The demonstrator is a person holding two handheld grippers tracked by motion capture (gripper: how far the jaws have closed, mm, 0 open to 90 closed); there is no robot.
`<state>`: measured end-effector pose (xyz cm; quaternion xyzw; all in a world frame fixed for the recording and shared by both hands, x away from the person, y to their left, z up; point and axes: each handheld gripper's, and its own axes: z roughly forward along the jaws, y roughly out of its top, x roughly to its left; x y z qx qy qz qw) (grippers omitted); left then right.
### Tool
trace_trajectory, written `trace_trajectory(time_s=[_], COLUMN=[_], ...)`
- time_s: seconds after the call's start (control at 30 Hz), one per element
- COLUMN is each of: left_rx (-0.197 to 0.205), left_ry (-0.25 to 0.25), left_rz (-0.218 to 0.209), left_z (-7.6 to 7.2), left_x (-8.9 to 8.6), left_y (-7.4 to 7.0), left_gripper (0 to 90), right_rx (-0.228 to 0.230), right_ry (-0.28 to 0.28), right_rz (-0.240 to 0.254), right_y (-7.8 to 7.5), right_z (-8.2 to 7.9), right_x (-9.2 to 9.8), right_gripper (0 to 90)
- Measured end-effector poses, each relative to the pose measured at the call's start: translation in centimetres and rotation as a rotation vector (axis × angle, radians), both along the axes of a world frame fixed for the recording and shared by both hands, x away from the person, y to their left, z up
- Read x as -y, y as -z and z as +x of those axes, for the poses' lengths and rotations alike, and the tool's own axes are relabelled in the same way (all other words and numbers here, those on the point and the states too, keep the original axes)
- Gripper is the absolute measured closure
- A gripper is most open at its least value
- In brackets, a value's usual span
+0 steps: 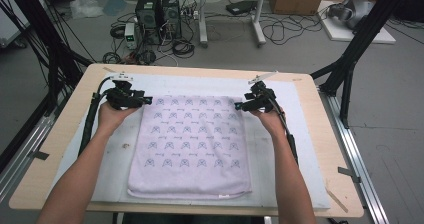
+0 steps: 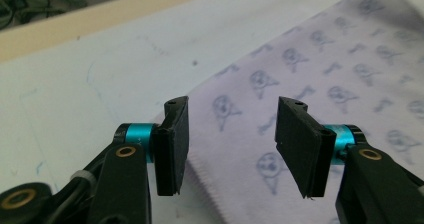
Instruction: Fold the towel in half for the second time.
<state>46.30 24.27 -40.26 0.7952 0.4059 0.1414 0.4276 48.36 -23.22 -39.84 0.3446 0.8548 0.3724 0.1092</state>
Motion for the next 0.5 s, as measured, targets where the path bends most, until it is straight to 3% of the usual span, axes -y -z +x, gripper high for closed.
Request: trace_trajectory(time_s=[0.17,0.4,0.5], left_rx=[-0.046,-0.106,-0.083], left_ry=[-0.041,-0.070,-0.084], left_rz=[0.018,0.121,0.131], left_z=[0.8,1.3,1.1], left_x=[0.2,0.9,1.0], left_y=[1.6,3.5,3.6], left_gripper=[42.6,39.7,42.8], right_rx=[-0.019,-0.052,-0.068], right_ry=[0.048,0.077,0.094], right_rz=[-0.006,-0.026,-0.039], right_y=[1.2,2.8,3.5], right_z=[0.7,1.2,1.4], right_x=[0.0,-0.5,-0.6], right_gripper=[30.9,30.5,32.2])
